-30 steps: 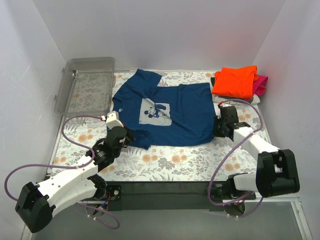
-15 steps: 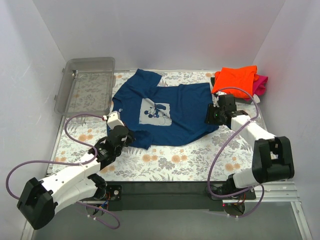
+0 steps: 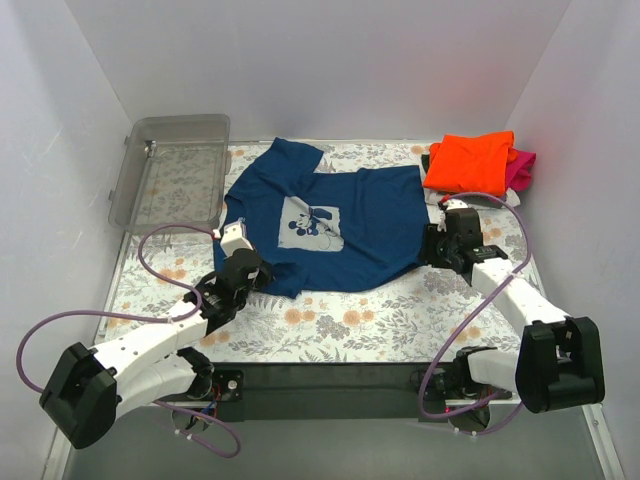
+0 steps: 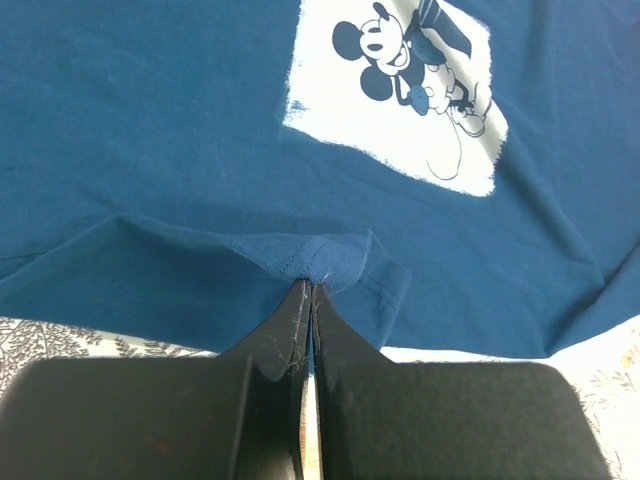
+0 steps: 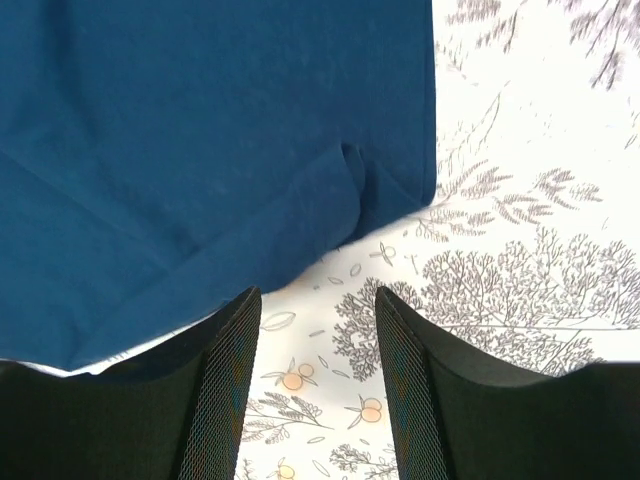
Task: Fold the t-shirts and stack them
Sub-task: Flatten the tshirt out
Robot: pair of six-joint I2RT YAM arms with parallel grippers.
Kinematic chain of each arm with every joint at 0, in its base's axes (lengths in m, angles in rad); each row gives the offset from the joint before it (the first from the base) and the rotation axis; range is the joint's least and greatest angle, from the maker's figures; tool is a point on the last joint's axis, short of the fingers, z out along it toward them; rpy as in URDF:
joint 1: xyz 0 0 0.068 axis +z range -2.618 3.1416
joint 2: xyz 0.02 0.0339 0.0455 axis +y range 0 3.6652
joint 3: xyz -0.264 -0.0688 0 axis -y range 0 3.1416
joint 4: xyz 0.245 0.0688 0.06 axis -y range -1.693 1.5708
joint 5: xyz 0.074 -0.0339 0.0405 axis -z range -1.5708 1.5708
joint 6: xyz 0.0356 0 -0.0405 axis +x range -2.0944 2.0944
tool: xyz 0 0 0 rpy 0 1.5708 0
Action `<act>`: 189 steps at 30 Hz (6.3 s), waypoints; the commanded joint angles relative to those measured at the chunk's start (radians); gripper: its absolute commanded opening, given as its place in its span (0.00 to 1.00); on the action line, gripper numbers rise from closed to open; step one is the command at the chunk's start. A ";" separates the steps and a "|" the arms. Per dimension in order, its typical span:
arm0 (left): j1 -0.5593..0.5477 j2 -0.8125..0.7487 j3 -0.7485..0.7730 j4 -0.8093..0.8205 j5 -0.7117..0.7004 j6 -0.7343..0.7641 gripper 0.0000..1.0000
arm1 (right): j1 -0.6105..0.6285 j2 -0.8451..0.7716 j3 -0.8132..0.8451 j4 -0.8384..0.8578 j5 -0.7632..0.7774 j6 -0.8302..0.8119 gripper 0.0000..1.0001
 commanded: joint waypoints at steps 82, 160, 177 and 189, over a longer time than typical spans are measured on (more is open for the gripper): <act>0.068 0.035 -0.031 0.016 0.053 0.014 0.00 | 0.025 0.352 0.135 0.287 -0.069 -0.162 0.17; 0.099 -0.258 0.041 -0.109 -0.076 0.050 0.00 | 0.026 -0.252 0.064 -0.161 -0.020 -0.021 0.01; 0.094 -0.520 0.103 -0.305 0.151 -0.021 0.00 | 0.038 -0.556 0.008 -0.357 -0.080 0.041 0.01; 0.094 -0.580 0.265 -0.528 0.161 -0.044 0.00 | 0.048 -0.468 -0.011 -0.293 -0.094 0.036 0.01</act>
